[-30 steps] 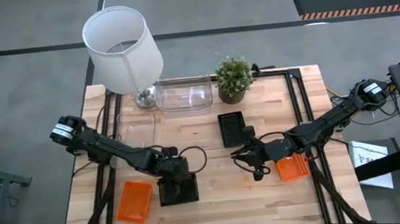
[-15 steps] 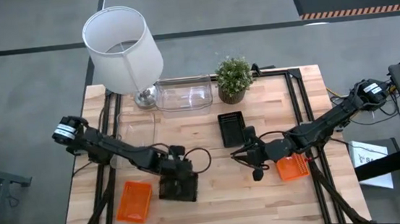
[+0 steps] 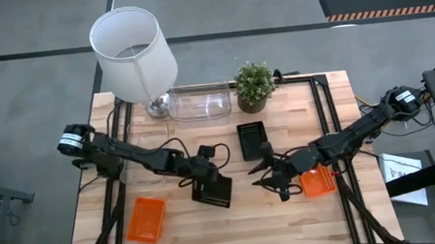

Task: Stack baskets by color
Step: Stack the bottom black bin on the top black bins

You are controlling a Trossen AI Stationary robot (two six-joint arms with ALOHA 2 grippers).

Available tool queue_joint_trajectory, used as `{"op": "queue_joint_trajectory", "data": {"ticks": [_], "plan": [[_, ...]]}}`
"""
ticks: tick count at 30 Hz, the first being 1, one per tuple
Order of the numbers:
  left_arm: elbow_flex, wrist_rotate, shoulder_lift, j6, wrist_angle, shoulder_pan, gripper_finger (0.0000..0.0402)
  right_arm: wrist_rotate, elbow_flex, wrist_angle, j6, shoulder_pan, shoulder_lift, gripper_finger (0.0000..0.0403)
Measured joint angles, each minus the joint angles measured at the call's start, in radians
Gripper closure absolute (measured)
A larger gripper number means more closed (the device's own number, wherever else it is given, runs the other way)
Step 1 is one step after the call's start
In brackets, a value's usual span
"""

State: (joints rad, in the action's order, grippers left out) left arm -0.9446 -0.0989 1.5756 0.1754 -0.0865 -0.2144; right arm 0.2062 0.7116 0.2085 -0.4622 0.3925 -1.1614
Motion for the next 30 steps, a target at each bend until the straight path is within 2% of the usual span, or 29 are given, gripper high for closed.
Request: {"op": "queue_joint_trajectory", "data": {"ticks": [6, 12, 17, 24, 30], "plan": [[0.001, 0.041, 0.017, 0.014, 0.060, 0.029, 0.0401, -0.105, 0.011, 0.006, -0.002, -0.032, -0.012, 0.0237], [0.002, 0.042, 0.017, 0.014, 0.073, 0.043, 0.0401, -0.174, 0.092, -0.045, -0.060, -0.049, -0.098, 0.0253], [0.002, 0.042, 0.017, 0.014, 0.070, 0.052, 0.0401, -0.252, 0.221, -0.249, -0.071, -0.081, -0.185, 0.0256], [0.002, 0.044, 0.017, 0.014, 0.070, 0.060, 0.0401, -0.350, 0.459, -0.609, -0.115, -0.104, -0.335, 0.0234], [0.002, 0.045, 0.017, 0.013, 0.070, 0.060, 0.0401, -0.356, 0.590, -0.705, -0.234, -0.110, -0.468, 0.0230]]}}
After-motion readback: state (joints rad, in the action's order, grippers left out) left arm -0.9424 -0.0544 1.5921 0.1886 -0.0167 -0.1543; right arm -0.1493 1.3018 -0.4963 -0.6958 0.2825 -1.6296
